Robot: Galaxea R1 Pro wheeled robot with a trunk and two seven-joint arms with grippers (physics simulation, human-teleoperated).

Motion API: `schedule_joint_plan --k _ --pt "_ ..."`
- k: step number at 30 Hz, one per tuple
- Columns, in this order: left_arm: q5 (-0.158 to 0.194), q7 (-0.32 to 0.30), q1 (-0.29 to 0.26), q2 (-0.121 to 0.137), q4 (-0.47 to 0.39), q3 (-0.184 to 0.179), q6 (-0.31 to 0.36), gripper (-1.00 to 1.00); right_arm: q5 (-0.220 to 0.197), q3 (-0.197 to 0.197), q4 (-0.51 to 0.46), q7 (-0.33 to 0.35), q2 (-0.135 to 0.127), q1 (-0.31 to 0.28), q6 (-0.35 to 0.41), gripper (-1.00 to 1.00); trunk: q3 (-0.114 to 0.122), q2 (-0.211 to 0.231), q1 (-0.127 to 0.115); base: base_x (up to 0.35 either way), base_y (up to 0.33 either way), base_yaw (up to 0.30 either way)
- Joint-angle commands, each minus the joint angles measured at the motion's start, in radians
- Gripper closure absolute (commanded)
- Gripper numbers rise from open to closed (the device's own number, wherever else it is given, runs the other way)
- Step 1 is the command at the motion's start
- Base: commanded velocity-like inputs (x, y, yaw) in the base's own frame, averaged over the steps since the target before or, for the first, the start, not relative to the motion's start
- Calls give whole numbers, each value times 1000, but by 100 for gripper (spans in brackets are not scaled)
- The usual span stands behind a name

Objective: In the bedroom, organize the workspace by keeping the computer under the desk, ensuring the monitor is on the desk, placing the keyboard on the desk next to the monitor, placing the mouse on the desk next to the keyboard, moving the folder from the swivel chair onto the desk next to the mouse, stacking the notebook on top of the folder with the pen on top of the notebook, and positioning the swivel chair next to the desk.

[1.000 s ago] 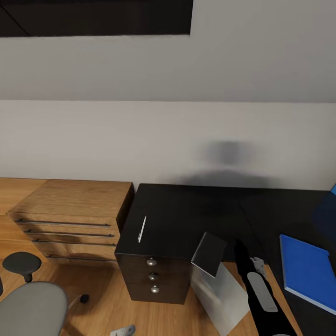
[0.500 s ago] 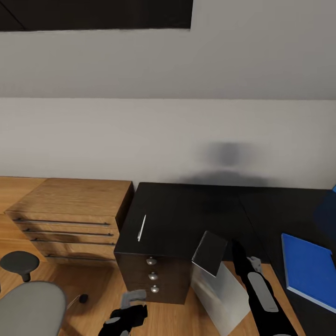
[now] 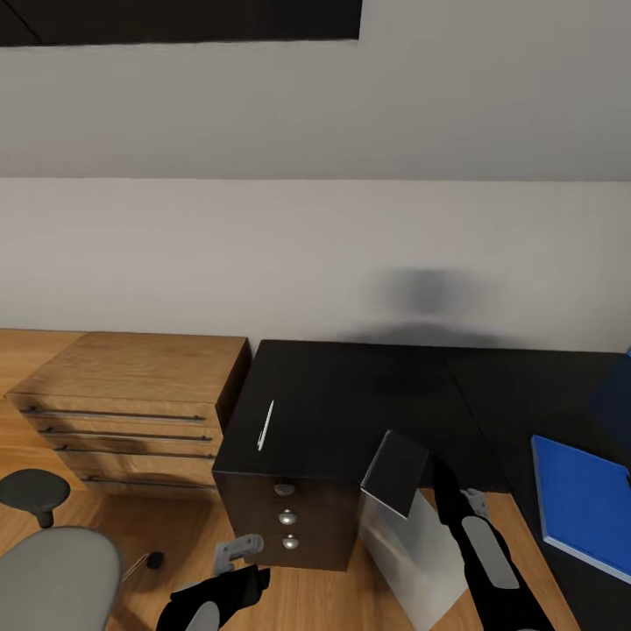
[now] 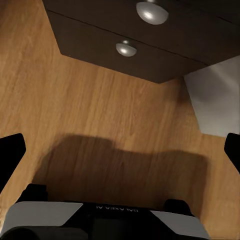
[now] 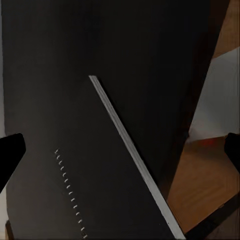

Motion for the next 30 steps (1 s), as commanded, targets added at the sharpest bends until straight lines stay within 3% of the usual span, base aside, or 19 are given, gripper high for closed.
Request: schedule_joint_plan --k 1,7,14,21,30 --pt "8 11 -1 1 2 -3 -1 -100 -6 -2 7 -4 1 -1 4 -100 -4 -8 4 0 0 0" --pt "2 14 -2 1 7 -3 -4 -100 -6 -2 28 -2 1 -1 64 -100 -23 -50 27 0 0 0" --pt "4 10 -2 0 9 -4 -27 -100 -6 -2 41 0 1 -1 78 -100 -45 -99 54 0 0 0" --pt "8 10 -2 0 9 -4 -31 -100 -5 2 45 1 6 -1 79 -100 -45 -99 54 0 0 0" --pt "5 11 -2 -1 36 -5 -31 -100 -5 74 47 2 7 -1 78 -100 -45 -99 54 0 0 0"
